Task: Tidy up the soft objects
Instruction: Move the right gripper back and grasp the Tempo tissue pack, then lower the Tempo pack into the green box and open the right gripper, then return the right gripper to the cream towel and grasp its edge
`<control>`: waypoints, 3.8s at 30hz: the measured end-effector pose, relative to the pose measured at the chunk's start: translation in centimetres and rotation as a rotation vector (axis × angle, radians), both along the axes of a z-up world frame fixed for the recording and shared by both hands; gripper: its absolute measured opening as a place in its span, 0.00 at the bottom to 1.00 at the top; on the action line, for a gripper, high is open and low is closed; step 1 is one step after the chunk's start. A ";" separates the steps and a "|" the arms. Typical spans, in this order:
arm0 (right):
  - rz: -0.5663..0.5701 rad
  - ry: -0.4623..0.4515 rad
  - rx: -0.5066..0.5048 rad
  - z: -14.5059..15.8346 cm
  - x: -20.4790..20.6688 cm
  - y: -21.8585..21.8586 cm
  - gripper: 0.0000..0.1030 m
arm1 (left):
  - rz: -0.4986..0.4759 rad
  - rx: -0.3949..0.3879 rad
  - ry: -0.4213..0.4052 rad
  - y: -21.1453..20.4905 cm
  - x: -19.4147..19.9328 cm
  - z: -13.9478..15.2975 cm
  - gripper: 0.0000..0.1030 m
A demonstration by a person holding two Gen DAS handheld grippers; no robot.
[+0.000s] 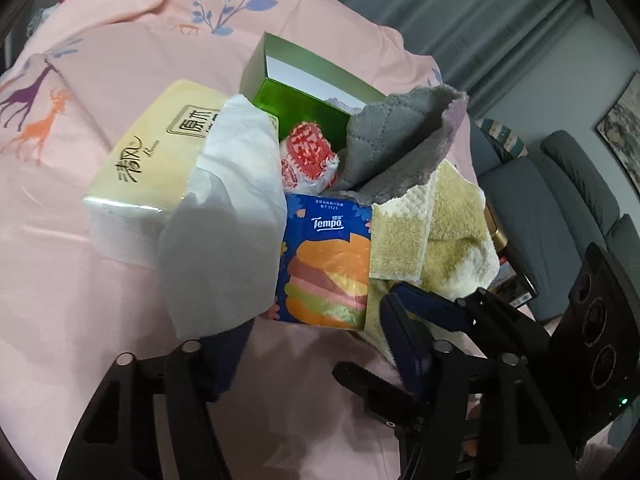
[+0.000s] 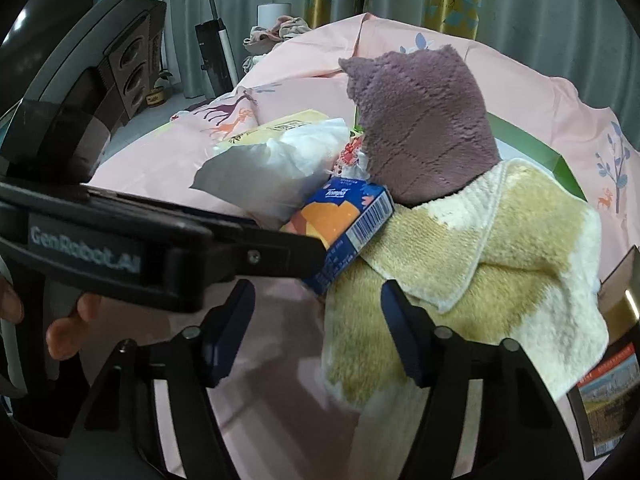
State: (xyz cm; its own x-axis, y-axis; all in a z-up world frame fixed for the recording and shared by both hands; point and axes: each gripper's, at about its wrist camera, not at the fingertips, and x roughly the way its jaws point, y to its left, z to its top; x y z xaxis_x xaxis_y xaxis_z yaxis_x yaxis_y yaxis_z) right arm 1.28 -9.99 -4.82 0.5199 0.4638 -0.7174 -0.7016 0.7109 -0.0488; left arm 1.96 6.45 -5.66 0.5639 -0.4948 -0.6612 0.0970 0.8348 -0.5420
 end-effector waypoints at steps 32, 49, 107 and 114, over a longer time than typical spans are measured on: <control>-0.113 -0.140 0.084 6.4 -4.3 -5.7 0.34 | -0.151 0.008 -0.095 -6.9 -2.5 7.6 0.51; -0.213 -0.242 0.187 11.6 4.6 -8.2 0.34 | -0.203 0.066 -0.161 -9.8 7.1 13.9 0.51; -0.314 -0.103 0.194 10.4 2.0 -12.1 0.75 | 0.009 0.111 0.008 0.0 3.1 11.1 0.85; -0.319 -0.045 0.174 7.8 0.1 -12.2 0.75 | -0.056 0.081 0.066 -2.1 0.3 7.7 0.85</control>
State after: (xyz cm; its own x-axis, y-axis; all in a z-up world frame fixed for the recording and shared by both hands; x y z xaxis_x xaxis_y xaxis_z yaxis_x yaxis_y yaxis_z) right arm 1.35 -22.14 2.97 0.6872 0.3861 -0.6154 -0.4428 0.8942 0.0666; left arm 2.31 4.37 2.00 0.4907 -0.4677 -0.7351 0.1113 0.8704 -0.4795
